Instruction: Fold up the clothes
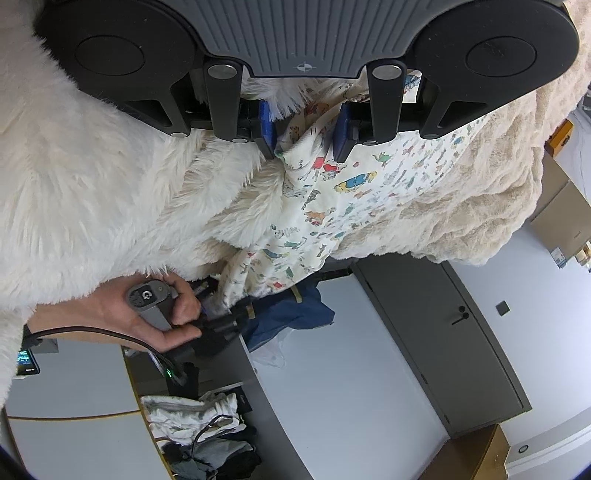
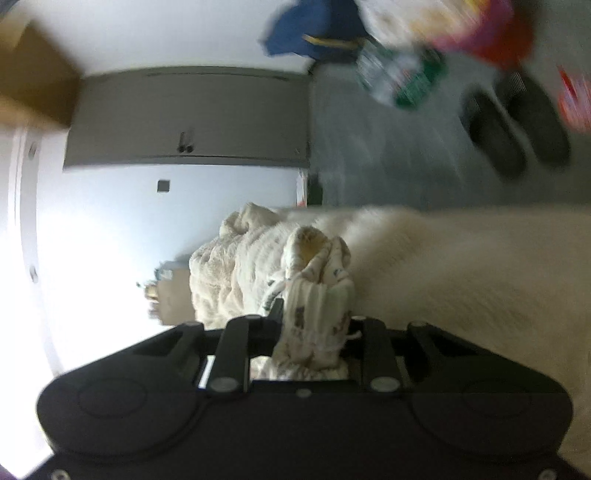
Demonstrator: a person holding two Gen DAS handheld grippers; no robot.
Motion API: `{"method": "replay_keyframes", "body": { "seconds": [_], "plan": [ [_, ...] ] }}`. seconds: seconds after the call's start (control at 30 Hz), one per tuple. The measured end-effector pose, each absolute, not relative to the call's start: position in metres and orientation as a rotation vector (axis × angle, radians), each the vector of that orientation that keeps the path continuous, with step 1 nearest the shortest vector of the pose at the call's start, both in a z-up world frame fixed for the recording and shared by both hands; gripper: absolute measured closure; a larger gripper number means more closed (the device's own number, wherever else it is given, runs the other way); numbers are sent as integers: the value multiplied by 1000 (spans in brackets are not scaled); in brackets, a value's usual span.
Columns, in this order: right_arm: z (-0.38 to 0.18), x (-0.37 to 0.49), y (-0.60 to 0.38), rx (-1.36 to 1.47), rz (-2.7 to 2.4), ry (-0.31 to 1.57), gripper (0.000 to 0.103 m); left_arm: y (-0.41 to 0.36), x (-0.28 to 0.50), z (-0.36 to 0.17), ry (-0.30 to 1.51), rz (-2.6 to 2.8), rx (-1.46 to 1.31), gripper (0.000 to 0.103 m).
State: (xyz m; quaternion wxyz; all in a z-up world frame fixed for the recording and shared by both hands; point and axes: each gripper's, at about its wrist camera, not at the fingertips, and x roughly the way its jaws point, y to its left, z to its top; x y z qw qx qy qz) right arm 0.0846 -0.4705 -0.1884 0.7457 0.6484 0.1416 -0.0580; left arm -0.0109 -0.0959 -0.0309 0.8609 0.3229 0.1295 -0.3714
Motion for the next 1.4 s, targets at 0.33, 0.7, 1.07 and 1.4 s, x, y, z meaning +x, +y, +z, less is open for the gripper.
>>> {"method": "replay_keyframes", "body": {
  "seconds": [0.33, 0.7, 1.07, 1.4],
  "plan": [
    [-71, 97, -467, 1074, -89, 213, 84, -113, -24, -7, 101, -691, 732, 98],
    [32, 64, -559, 1029, -237, 36, 86, -215, -50, 31, 76, -981, 735, 62],
    [178, 29, -571, 567, -415, -155, 87, -68, -4, 80, 189, -750, 309, 28],
    [154, 103, -328, -91, -169, 46, 87, 114, 126, 54, 518, -557, -309, 28]
  ]
}}
